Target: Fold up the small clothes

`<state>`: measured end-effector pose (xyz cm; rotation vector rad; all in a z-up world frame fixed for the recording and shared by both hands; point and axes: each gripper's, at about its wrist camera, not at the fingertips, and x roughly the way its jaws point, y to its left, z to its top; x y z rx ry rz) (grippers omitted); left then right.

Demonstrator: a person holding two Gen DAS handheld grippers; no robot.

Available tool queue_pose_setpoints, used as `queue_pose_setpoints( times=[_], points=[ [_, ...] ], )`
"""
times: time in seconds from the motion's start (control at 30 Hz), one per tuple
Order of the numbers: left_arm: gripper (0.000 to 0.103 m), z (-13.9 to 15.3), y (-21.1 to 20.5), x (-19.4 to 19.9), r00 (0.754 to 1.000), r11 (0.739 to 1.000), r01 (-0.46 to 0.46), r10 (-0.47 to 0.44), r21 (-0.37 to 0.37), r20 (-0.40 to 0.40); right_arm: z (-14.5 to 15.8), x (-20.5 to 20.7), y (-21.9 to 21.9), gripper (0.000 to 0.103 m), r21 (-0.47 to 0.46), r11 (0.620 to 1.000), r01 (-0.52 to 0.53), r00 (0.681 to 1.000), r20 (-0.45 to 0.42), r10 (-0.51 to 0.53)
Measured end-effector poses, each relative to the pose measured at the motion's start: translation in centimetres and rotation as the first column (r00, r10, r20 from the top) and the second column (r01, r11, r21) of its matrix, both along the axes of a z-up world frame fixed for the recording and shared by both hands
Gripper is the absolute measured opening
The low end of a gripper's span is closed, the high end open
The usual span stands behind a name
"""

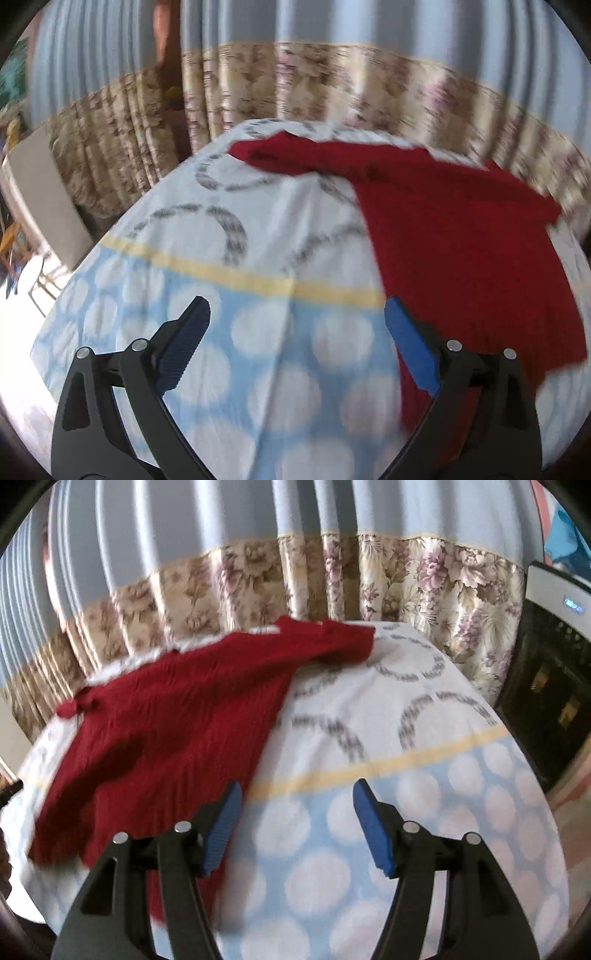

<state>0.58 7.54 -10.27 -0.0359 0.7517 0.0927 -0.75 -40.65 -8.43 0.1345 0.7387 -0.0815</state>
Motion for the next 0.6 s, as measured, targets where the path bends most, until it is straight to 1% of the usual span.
queue_pose_setpoints(
  times=[0.1, 0.17, 0.23, 0.33, 0.43, 0.5, 0.53, 0.57, 0.6],
  points=[
    [0.095, -0.3, -1.0, -2.7, 0.999, 0.999, 0.050, -0.050, 0.015, 0.013, -1.3, -2.7, 1.2, 0.064, 0.030, 0.999, -0.039, 0.998, -0.039, 0.040],
    [0.095, -0.5, -1.7, -3.9, 0.996, 0.996, 0.089, -0.089, -0.004, 0.014, -2.0, -4.1, 2.4, 0.064, 0.038, 0.997, -0.069, 0.996, -0.051, 0.071],
    [0.095, -0.9, -2.5, -4.8, 0.992, 0.992, 0.122, -0.122, -0.027, 0.016, -2.3, -4.6, 3.1, 0.064, 0.049, 0.995, -0.091, 0.994, -0.047, 0.094],
    [0.095, -1.7, -3.8, -5.1, 0.989, 0.987, 0.151, -0.151, -0.046, 0.001, -2.7, -4.9, 4.6, 0.064, 0.068, 0.992, -0.110, 0.993, -0.043, 0.113],
    [0.095, -2.5, -5.1, -4.5, 0.982, 0.982, 0.181, -0.183, -0.058, -0.040, -3.3, -4.4, 5.6, 0.064, 0.104, 0.987, -0.123, 0.990, -0.052, 0.129],
    [0.095, -3.0, -5.8, -4.0, 0.978, 0.979, 0.195, -0.199, -0.063, -0.058, -3.7, -4.1, 6.6, 0.063, 0.094, 0.987, -0.133, 0.988, -0.066, 0.139],
    [0.095, -3.1, -6.0, -3.8, 0.978, 0.979, 0.194, -0.198, -0.064, -0.063, -3.9, -3.8, 6.8, 0.054, 0.095, 0.986, -0.139, 0.987, -0.072, 0.146],
    [0.095, -3.2, -6.1, -3.6, 0.978, 0.979, 0.194, -0.199, -0.069, -0.065, -4.1, -3.6, 7.1, 0.033, 0.098, 0.984, -0.148, 0.985, -0.078, 0.156],
    [0.095, -3.2, -6.2, -3.4, 0.978, 0.978, 0.194, -0.199, -0.077, -0.066, -4.2, -3.4, 7.4, 0.026, 0.098, 0.983, -0.157, 0.983, -0.084, 0.166]
  ],
)
